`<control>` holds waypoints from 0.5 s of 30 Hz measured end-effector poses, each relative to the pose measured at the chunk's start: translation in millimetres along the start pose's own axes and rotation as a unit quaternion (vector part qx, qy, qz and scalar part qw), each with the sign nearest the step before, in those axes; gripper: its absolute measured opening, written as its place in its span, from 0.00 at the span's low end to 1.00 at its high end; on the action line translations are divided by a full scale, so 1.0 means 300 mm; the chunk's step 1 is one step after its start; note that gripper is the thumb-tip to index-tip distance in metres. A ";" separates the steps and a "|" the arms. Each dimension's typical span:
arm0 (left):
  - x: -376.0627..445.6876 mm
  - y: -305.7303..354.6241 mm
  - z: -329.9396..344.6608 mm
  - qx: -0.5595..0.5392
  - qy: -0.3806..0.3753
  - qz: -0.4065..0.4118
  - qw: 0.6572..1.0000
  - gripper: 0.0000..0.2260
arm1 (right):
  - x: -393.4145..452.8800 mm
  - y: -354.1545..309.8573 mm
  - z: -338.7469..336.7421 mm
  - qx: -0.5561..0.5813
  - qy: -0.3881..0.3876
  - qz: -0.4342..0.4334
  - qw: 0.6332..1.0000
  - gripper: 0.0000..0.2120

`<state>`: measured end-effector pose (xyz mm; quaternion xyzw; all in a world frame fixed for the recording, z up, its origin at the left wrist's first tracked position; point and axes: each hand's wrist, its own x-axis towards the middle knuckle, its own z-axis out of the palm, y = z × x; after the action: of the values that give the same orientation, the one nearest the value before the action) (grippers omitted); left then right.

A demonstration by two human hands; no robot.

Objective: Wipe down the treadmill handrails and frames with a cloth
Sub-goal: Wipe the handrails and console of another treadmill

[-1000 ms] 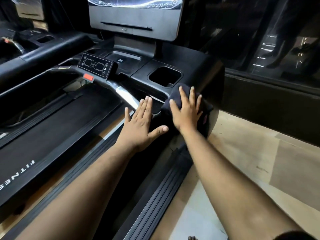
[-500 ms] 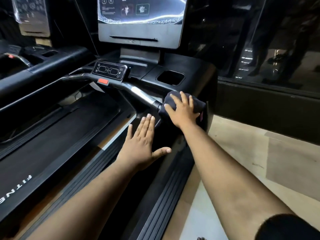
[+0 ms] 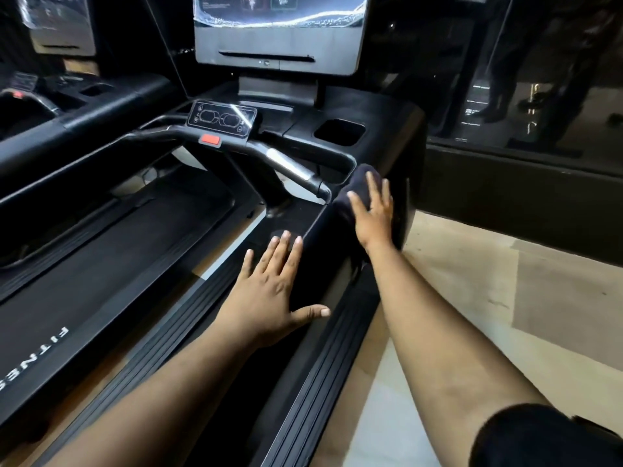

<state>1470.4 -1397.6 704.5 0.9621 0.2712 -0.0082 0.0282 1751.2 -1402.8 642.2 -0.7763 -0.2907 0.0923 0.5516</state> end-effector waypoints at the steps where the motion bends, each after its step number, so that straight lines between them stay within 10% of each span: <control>1: 0.001 0.000 0.000 0.002 0.000 -0.002 1.000 0.55 | -0.002 0.015 0.006 0.043 0.019 0.039 0.998 0.33; 7: 0.008 0.006 -0.010 -0.017 -0.016 -0.013 1.000 0.55 | -0.229 0.060 0.086 0.184 0.067 0.113 0.974 0.34; 15: -0.013 0.010 -0.026 -0.063 -0.002 -0.025 0.998 0.56 | -0.504 -0.093 0.113 0.000 0.033 -0.017 0.999 0.38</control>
<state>1468.6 -1401.7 712.6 0.9514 0.2949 0.0064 0.0887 1602.8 -1453.1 628.0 -0.7738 -0.2851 0.0577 0.5627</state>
